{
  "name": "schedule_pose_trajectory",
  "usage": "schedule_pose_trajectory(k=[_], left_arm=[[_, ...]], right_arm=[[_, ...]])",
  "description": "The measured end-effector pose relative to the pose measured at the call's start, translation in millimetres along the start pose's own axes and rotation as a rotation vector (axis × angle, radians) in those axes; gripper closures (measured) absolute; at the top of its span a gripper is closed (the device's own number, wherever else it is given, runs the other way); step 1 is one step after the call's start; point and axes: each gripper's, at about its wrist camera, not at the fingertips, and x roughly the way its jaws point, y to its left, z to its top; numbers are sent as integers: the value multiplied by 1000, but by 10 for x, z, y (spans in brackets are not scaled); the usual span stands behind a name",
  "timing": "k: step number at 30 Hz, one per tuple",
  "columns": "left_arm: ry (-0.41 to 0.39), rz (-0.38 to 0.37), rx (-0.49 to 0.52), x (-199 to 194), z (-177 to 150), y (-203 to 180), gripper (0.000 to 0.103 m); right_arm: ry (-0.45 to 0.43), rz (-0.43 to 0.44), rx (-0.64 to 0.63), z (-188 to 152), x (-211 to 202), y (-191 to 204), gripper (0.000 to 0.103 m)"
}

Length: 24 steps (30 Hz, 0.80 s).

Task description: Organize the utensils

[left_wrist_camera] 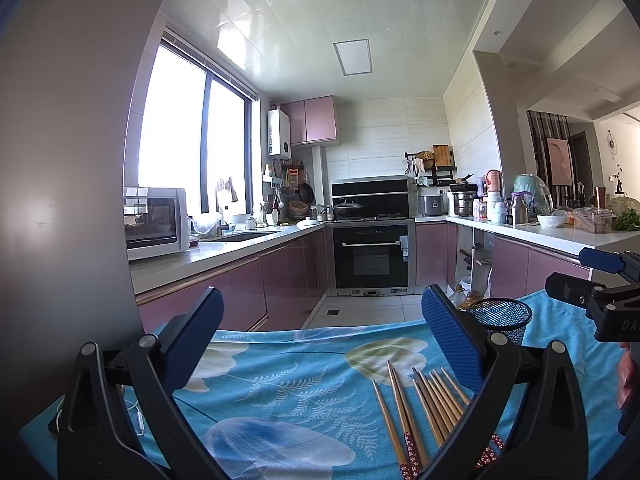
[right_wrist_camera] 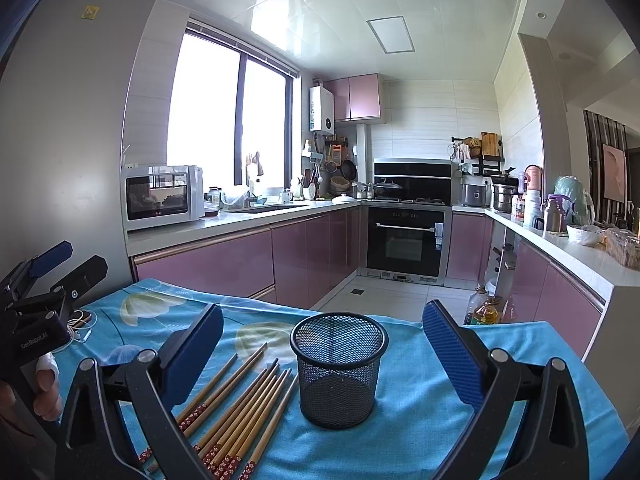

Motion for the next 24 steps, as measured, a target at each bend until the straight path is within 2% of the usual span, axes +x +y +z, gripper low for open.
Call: schedule_pose_trajectory(k=[24], left_arm=[[1, 0, 1, -1, 0, -8, 6]], right_arm=[[7, 2, 7, -11, -7, -5, 6]])
